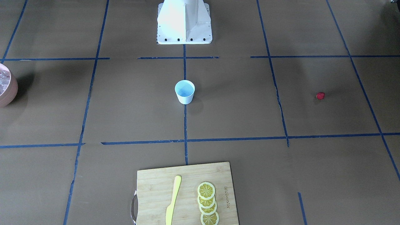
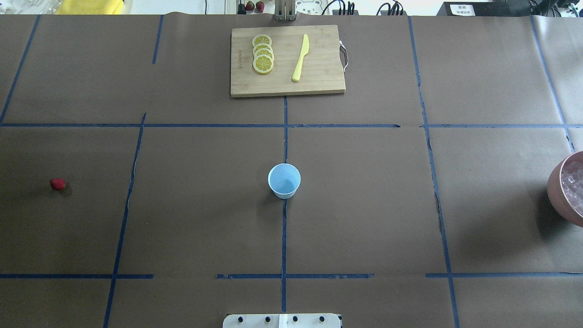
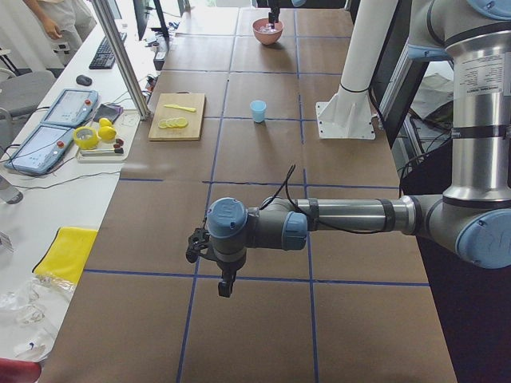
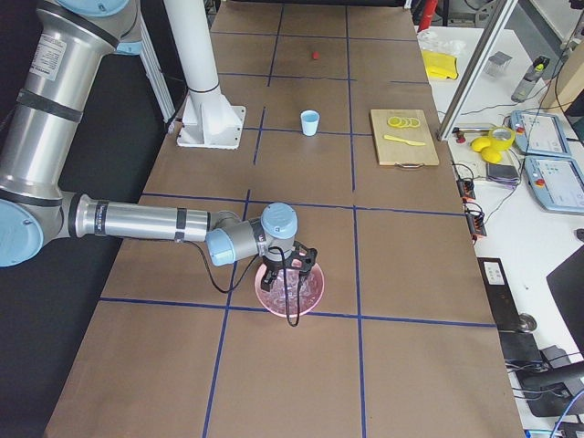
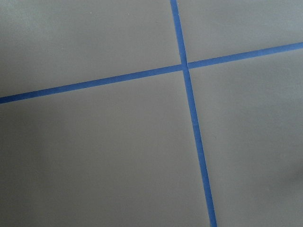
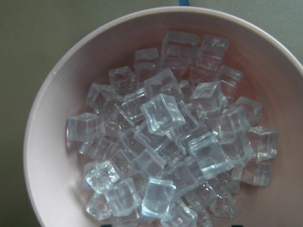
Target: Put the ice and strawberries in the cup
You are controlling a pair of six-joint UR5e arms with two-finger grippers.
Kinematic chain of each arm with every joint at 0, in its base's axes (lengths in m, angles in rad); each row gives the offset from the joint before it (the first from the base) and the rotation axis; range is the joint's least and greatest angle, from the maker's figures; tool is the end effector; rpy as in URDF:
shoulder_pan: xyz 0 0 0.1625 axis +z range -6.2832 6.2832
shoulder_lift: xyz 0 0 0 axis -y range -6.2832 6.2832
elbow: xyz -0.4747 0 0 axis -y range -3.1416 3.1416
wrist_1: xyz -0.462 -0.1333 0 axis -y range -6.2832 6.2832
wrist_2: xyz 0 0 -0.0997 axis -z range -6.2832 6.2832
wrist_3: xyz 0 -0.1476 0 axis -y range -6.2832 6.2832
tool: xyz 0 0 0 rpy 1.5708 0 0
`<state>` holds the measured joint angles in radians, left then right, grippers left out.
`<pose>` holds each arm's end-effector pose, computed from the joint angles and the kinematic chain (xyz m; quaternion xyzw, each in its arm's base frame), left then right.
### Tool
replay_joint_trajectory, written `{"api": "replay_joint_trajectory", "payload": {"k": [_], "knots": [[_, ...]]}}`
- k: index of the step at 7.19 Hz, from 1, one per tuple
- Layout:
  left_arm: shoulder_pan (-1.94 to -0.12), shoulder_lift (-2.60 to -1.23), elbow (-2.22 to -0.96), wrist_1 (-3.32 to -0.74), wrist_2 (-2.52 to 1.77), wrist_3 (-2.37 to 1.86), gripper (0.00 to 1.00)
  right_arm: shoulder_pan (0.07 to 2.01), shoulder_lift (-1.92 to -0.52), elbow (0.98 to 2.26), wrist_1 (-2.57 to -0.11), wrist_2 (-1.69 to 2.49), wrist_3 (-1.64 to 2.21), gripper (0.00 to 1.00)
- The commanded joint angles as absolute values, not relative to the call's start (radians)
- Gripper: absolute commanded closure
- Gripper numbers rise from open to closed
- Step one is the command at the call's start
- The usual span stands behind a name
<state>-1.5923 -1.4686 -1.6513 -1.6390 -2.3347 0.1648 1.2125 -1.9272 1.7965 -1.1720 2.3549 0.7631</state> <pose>-0.0423 -0.5172 0.7466 0.0561 0.3690 0.0751 0.9247 -0.1188 -0.4000 0.7419 -0.0968 -0.3864 0.1341 0.9074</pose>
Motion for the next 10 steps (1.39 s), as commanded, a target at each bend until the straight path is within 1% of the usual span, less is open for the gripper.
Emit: {"api": "replay_joint_trajectory", "payload": {"k": [1,2,3,5,6,7,8,9,10], "knots": [[-1.592,-1.468,-1.654,-1.638,-2.336,0.166,0.00,1.203,-1.896,1.770,-1.172,2.352,0.765,0.19],[-1.592,-1.468,-1.654,-1.640,-2.336,0.166,0.00,1.201,-1.890,1.755,-1.170,2.353,0.768,0.23],[-1.592,-1.468,-1.652,-1.638,-2.336,0.166,0.00,1.200,-1.879,1.753,-1.170,2.352,0.779,0.25],[-1.592,-1.468,-1.654,-1.638,-2.336,0.166,0.00,1.197,-1.876,1.749,-1.170,2.352,0.784,0.27],[-1.592,-1.468,-1.654,-1.638,-2.336,0.166,0.00,1.197,-1.876,1.749,-1.169,2.352,0.784,0.35],[-1.592,-1.468,-1.654,-1.638,-2.336,0.166,0.00,1.197,-1.876,1.749,-1.170,2.352,0.784,0.50],[-1.592,-1.465,-1.654,-1.640,-2.338,0.167,0.00,1.197,-1.876,1.749,-1.169,2.353,0.784,0.68],[-1.592,-1.463,-1.655,-1.640,-2.338,0.167,0.00,1.197,-1.876,1.750,-1.169,2.353,0.784,0.92],[-1.592,-1.463,-1.654,-1.640,-2.338,0.167,0.00,1.197,-1.876,1.756,-1.167,2.356,0.782,0.99]]}}
